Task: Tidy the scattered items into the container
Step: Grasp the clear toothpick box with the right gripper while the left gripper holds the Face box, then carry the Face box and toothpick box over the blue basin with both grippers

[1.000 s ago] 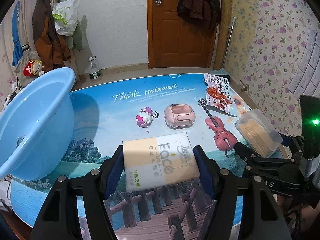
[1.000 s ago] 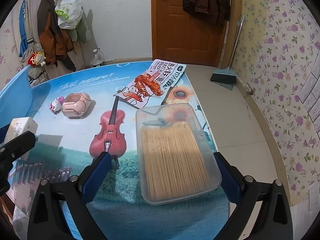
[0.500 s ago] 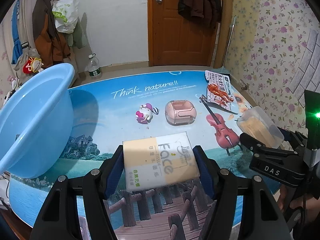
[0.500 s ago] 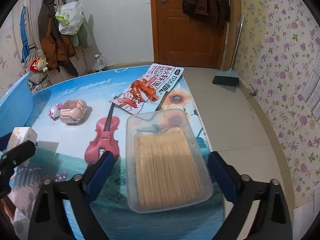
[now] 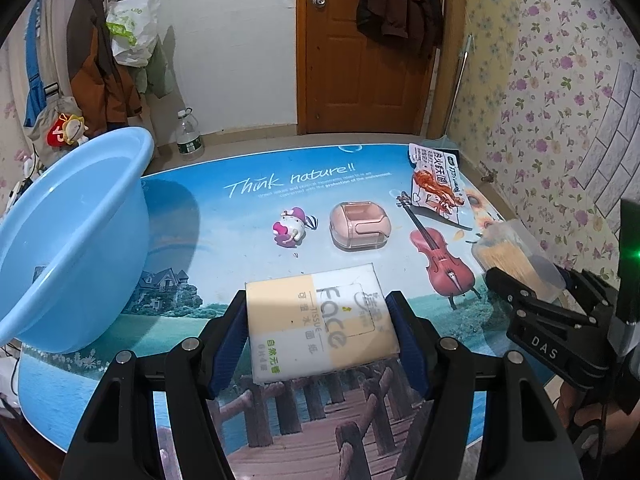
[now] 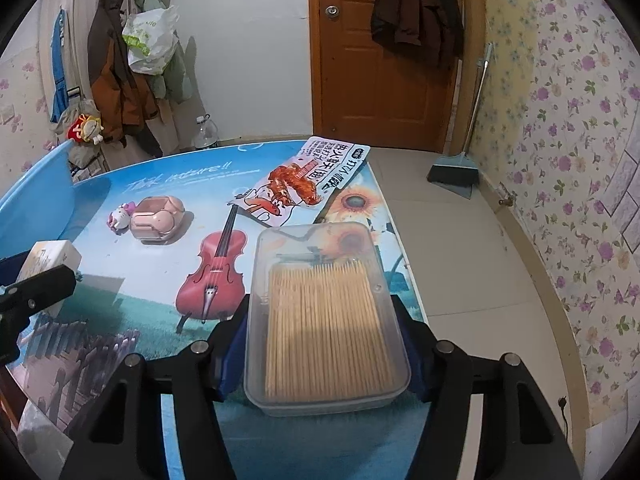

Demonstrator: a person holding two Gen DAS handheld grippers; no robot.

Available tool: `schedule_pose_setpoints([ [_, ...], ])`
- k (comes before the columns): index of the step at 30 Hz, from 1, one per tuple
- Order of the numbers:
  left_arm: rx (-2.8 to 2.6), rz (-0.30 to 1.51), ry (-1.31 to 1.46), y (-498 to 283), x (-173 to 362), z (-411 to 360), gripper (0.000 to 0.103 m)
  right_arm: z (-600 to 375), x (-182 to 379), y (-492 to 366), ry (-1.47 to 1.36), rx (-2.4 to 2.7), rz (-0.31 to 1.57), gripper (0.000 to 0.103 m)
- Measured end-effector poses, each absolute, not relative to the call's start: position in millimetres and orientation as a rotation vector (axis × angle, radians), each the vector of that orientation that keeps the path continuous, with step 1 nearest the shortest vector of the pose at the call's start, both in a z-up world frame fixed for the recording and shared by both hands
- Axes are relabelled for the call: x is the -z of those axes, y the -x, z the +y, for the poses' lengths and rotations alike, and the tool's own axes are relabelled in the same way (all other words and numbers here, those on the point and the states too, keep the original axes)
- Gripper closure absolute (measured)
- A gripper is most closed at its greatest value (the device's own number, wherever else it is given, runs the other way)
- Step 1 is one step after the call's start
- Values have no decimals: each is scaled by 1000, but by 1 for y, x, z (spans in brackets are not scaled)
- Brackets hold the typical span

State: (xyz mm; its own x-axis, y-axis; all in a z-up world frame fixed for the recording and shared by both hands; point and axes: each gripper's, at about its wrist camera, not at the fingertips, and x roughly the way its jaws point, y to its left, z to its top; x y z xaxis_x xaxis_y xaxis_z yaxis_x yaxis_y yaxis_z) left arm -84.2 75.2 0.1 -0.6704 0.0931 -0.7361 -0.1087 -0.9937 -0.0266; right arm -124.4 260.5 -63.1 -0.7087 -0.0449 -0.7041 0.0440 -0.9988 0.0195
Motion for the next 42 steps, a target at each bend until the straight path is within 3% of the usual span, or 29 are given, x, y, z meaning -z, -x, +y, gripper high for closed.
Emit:
schedule_pose_setpoints([
  [23,-2845,-43,1124,50,-28,37,38,198,2,55,-885,2919,71,40],
  [35,-2913,-96,1093,21,-38,-14,38,148,-27,28,-760,2886,5,40],
  [42,-2983,-136,1076,8,-49,-55,38,103,-30,17,-742,2828,70,40],
])
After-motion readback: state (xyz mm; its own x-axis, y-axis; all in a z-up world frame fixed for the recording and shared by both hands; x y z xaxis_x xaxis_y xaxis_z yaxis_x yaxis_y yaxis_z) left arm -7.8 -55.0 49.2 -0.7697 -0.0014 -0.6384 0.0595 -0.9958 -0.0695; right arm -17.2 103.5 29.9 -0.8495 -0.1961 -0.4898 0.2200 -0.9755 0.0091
